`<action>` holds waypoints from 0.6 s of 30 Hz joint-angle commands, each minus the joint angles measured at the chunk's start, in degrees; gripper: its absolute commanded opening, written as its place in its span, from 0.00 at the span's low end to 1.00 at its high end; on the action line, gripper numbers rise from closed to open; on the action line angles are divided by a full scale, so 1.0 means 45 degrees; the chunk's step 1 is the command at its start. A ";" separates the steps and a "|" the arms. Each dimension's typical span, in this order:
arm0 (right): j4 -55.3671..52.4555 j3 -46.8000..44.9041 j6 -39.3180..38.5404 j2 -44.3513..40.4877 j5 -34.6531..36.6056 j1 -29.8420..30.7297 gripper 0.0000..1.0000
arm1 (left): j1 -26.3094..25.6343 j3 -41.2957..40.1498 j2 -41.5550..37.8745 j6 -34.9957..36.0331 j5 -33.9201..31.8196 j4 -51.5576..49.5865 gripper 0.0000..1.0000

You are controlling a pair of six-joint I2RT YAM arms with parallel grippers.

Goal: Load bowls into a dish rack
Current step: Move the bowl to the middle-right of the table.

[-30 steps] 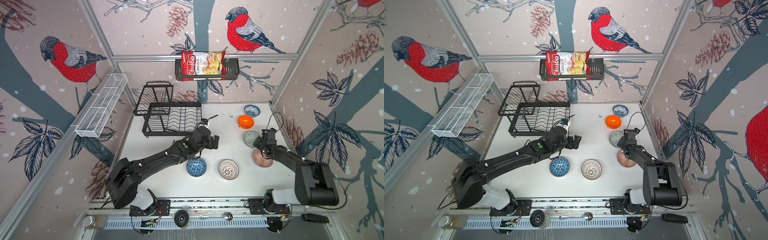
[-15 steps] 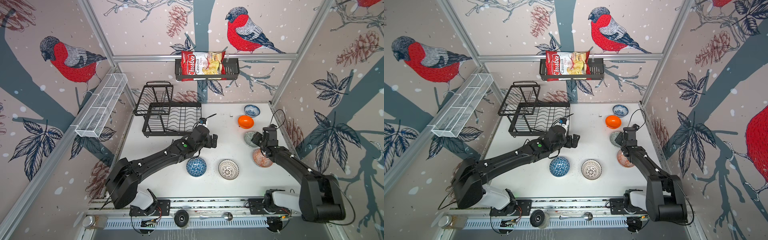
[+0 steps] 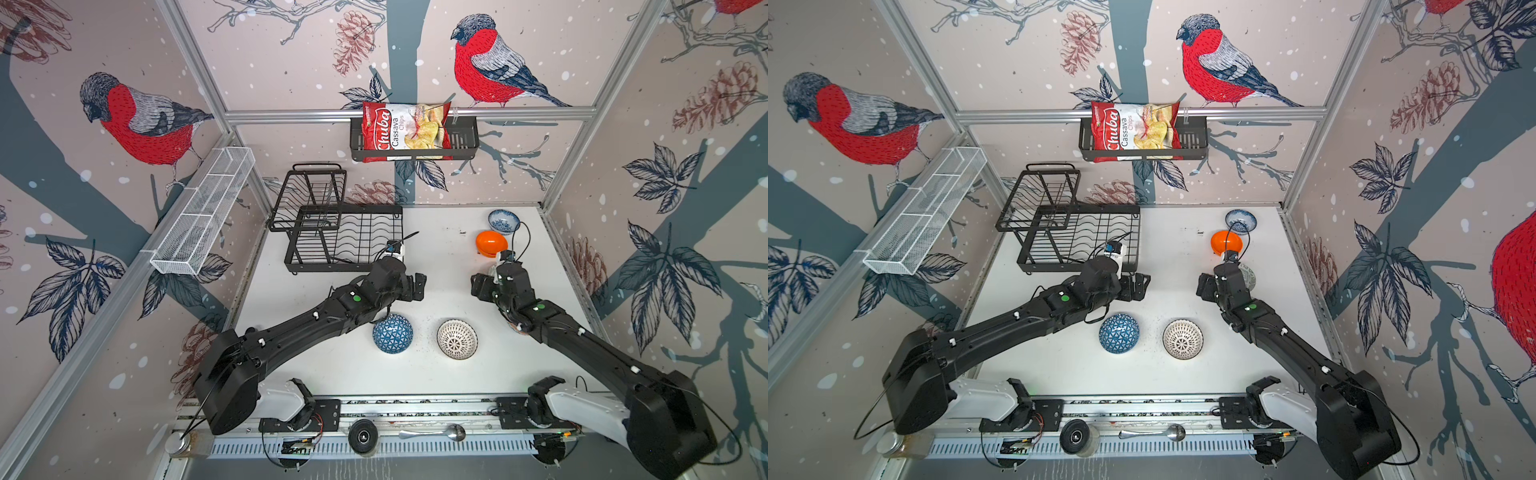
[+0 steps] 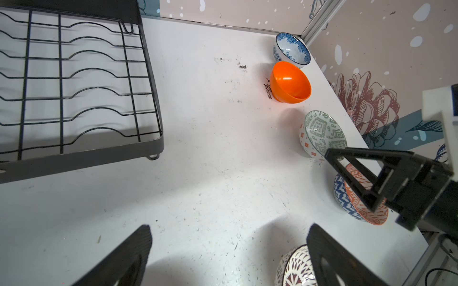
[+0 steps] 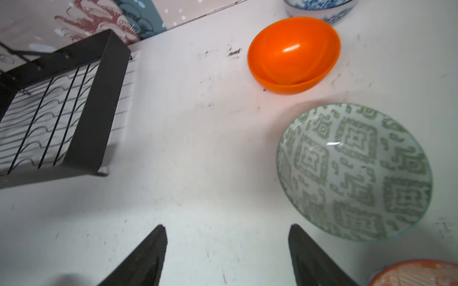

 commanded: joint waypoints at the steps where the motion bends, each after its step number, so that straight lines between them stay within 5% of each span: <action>1: -0.1100 -0.0344 0.0524 -0.0309 -0.0132 0.0915 0.78 | 0.0040 -0.0395 -0.0313 -0.0342 0.0221 0.0399 0.98; 18: -0.1813 -0.2174 0.2337 -0.2245 -0.0233 0.3595 0.67 | 0.0039 -0.0837 -0.0366 -0.0679 0.0633 0.1087 0.98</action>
